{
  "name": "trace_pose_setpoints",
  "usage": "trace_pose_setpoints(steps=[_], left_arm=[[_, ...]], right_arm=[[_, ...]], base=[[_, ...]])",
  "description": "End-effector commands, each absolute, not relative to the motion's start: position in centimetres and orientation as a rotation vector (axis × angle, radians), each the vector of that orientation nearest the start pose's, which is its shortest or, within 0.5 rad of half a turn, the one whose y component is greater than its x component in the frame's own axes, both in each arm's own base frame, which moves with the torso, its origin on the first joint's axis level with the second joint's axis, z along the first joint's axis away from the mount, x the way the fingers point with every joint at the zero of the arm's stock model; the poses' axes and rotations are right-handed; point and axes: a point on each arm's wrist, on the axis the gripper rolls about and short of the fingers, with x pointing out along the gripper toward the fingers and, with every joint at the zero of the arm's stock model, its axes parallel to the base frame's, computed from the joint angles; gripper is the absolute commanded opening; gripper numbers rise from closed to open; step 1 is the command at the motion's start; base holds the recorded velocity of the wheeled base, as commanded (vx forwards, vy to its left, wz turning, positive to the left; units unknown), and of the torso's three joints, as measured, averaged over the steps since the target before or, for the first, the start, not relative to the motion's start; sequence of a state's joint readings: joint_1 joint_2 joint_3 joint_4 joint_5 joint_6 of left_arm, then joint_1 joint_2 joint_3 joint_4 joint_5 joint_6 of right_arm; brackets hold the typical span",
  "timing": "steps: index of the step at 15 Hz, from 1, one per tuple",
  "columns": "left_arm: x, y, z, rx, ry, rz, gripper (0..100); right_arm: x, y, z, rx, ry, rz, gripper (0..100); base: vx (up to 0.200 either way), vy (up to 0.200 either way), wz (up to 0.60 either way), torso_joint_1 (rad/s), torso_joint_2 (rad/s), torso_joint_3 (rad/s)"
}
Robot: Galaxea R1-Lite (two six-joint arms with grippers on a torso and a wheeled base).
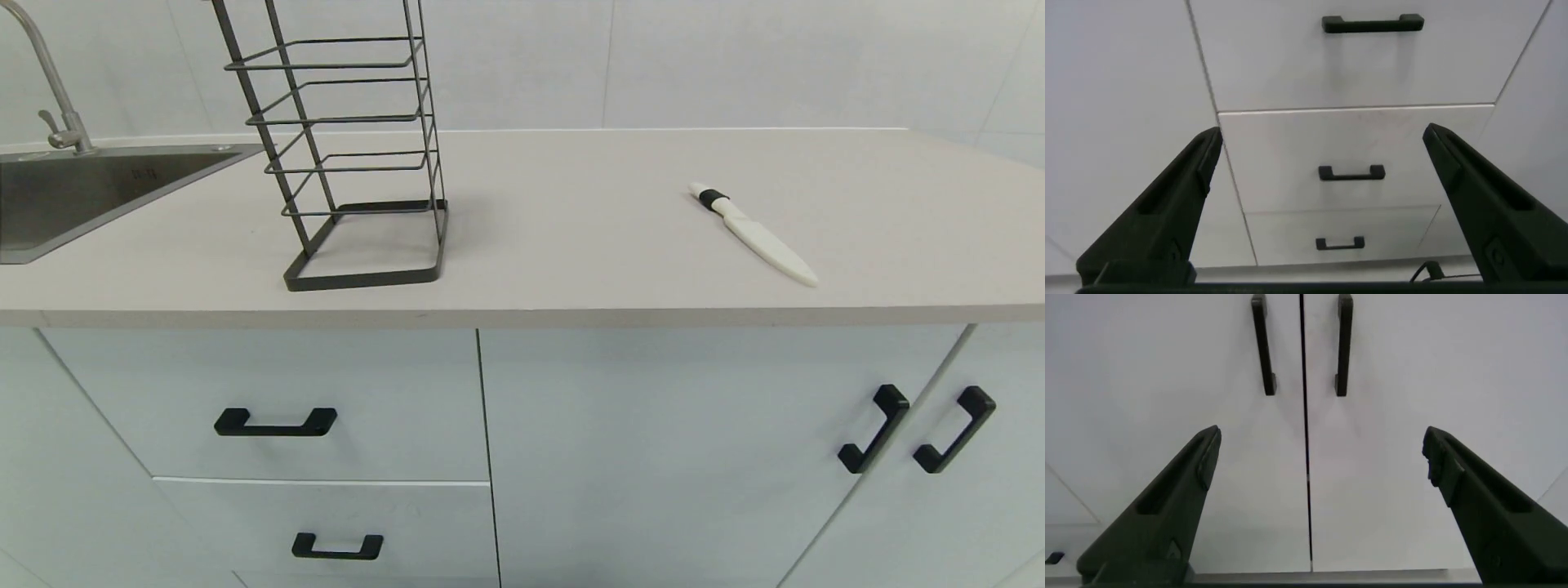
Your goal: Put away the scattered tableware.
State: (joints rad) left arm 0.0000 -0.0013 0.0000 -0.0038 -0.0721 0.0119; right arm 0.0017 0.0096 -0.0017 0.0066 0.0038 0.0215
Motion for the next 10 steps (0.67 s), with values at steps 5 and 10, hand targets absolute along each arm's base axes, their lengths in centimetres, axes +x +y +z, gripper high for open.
trace_pose_setpoints(steps=[5,10], left_arm=[[-2.29,-0.16,7.6,0.009,-0.005,-0.072,100],[-2.29,-0.16,7.6,0.009,-0.005,-0.071,100]], right_arm=[[-2.21,0.01,7.55,0.021,0.015,0.006,100],[-2.21,0.01,7.55,0.021,0.015,0.006,100]], base=[[0.0,0.0,0.0,0.006,-0.04,-0.035],[0.0,0.0,0.0,0.102,-0.37,-0.278]])
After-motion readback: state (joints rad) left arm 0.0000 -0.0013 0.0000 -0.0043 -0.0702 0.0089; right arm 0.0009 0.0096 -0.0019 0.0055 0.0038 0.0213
